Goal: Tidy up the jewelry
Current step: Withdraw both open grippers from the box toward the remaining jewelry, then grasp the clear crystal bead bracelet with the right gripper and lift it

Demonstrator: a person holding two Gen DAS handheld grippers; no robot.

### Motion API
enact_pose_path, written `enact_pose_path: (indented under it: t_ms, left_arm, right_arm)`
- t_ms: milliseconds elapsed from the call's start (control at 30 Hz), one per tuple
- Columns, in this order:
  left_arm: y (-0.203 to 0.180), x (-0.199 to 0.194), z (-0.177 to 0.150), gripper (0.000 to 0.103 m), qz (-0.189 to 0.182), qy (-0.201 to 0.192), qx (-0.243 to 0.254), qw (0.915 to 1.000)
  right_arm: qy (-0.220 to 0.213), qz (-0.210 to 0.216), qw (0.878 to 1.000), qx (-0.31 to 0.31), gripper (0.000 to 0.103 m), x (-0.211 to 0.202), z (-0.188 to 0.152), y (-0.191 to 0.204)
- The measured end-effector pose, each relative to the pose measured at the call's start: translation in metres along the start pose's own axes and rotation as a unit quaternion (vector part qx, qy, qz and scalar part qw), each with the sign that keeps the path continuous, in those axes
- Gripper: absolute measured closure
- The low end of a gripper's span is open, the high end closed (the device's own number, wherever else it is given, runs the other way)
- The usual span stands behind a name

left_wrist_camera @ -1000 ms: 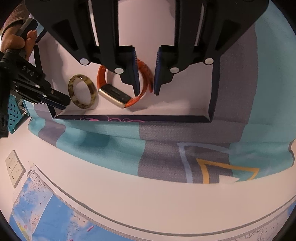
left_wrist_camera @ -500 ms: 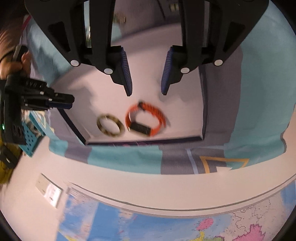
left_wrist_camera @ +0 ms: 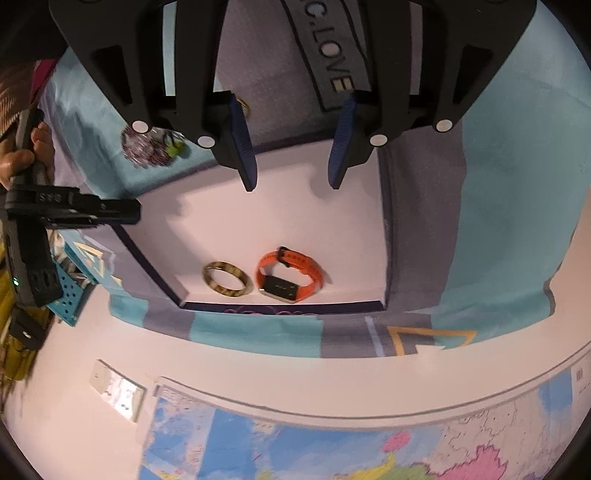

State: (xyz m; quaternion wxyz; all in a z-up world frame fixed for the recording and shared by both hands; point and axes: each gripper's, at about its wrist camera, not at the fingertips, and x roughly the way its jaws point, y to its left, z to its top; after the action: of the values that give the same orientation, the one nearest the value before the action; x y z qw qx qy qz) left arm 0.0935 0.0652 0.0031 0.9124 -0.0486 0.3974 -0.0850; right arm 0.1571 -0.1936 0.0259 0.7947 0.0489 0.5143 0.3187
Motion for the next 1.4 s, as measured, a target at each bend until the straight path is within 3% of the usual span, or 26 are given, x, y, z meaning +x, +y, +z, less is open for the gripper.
enact_pose_path:
  t_ms: [67,133,233,400,667,867,1200,1400]
  left_arm:
    - [-0.006,-0.006,-0.005,0.062,-0.003,-0.004,0.010,0.9999]
    - [-0.012,-0.010,-0.011,0.060,-0.010,-0.007,0.022,0.9997]
    - [-0.020,-0.014,-0.021,0.058,-0.022,-0.007,0.036,0.9991]
    - [-0.031,-0.018,-0.037,0.054,-0.030,-0.008,0.052,0.9981]
    - [-0.033,-0.025,-0.054,0.050,-0.026,-0.006,0.053,0.9982]
    - [-0.022,-0.029,-0.059,0.049,-0.023,-0.006,0.036,0.9991]
    - [-0.014,-0.034,-0.067,0.048,-0.019,-0.004,0.026,0.9995]
    - [-0.024,-0.033,-0.070,0.049,-0.034,0.001,0.039,0.9987]
  right_arm:
    - [-0.028,-0.011,0.999,-0.015,0.081,-0.013,-0.004,0.006]
    - [-0.041,0.010,0.998,-0.039,0.080,-0.025,-0.011,0.018]
    - [-0.028,0.008,0.996,-0.086,0.069,-0.026,-0.027,0.041]
    - [-0.002,-0.034,0.988,-0.148,0.050,-0.002,-0.050,0.072]
    - [0.006,-0.075,0.981,-0.181,0.049,0.021,-0.059,0.083]
    - [0.003,-0.091,0.980,-0.176,0.063,0.026,-0.061,0.078]
    - [-0.018,-0.072,0.985,-0.157,0.096,0.008,-0.060,0.071]
    - [-0.043,-0.054,0.987,-0.143,0.096,-0.010,-0.056,0.071]
